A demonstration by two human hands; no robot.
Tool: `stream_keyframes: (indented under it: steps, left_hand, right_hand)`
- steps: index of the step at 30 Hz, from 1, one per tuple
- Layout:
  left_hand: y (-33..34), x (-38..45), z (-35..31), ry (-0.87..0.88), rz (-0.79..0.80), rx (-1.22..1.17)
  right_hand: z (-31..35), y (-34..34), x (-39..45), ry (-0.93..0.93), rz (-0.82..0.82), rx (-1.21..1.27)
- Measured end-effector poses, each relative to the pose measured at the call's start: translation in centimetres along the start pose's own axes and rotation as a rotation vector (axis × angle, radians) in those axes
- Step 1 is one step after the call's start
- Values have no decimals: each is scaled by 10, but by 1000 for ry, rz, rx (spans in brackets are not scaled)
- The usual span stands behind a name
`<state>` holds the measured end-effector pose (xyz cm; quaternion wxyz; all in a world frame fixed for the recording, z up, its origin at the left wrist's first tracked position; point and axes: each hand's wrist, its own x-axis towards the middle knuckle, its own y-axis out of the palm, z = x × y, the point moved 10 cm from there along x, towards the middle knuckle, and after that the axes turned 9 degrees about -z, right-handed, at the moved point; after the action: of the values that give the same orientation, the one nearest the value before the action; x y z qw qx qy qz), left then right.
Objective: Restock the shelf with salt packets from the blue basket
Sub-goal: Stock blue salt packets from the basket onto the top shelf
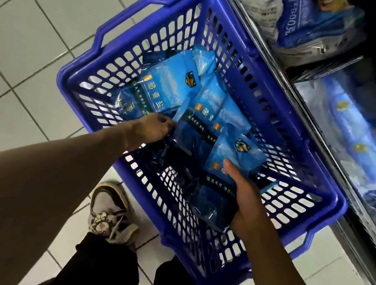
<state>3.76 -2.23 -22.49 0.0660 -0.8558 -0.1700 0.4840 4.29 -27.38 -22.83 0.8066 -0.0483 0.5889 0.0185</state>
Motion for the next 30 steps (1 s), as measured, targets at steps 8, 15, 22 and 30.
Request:
stream_keyframes:
  steps: [8, 15, 22, 30]
  left_hand:
    - [22, 9, 32, -29, 87, 265]
    - [2, -7, 29, -114, -124, 379]
    - [-80, -116, -17, -215, -101, -290]
    - [-187, -304, -77, -106, -50, -673]
  right_hand:
    - [-12, 3, 4, 21, 12, 82]
    - [-2, 2, -23, 34, 111, 55]
    - [16, 20, -118, -29, 111, 22]
    - [75, 53, -303, -131, 74, 13]
